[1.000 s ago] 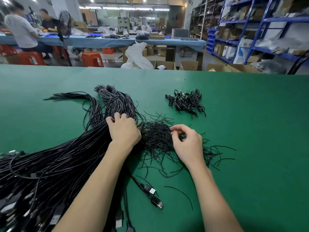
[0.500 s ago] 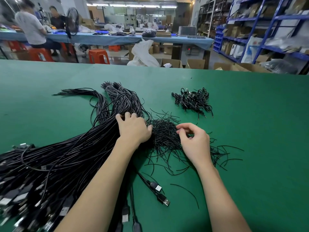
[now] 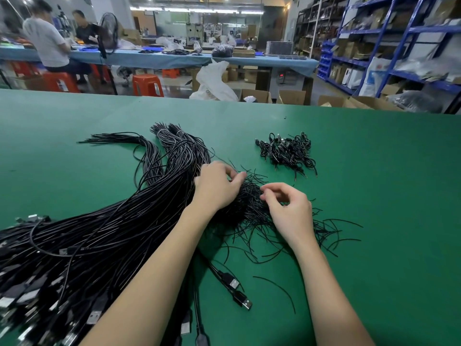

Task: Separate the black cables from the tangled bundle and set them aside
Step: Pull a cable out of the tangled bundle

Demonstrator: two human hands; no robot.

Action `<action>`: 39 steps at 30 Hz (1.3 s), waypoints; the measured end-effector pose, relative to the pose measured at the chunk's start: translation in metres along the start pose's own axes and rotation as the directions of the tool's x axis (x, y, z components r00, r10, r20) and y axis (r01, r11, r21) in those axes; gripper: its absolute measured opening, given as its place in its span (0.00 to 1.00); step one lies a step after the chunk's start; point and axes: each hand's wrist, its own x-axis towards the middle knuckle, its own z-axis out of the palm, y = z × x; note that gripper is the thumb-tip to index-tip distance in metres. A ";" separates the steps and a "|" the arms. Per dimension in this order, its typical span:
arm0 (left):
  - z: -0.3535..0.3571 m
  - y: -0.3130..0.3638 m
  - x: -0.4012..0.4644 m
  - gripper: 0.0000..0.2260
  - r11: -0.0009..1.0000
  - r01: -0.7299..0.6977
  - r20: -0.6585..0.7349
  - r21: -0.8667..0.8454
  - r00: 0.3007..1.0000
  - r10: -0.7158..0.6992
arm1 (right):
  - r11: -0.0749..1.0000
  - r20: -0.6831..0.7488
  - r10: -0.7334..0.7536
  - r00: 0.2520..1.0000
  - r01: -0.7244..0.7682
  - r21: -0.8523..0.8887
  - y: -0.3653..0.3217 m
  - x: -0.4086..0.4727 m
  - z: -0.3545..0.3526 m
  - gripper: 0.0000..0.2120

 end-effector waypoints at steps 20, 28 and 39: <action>-0.034 0.006 -0.008 0.13 0.919 0.046 0.779 -0.392 0.548 0.305 | 0.763 0.041 0.384 0.922 -0.342 0.548 -0.020 0.015 -0.034 0.08; -0.031 0.021 -0.004 0.13 0.926 -0.314 0.578 -0.210 0.724 0.376 | 0.896 0.260 -0.150 0.954 0.242 -0.373 -0.011 0.015 -0.049 0.12; -0.008 0.024 -0.003 0.40 0.861 0.205 0.542 -0.466 0.835 0.094 | 0.979 0.118 -0.205 0.972 0.204 0.017 -0.021 0.012 -0.033 0.08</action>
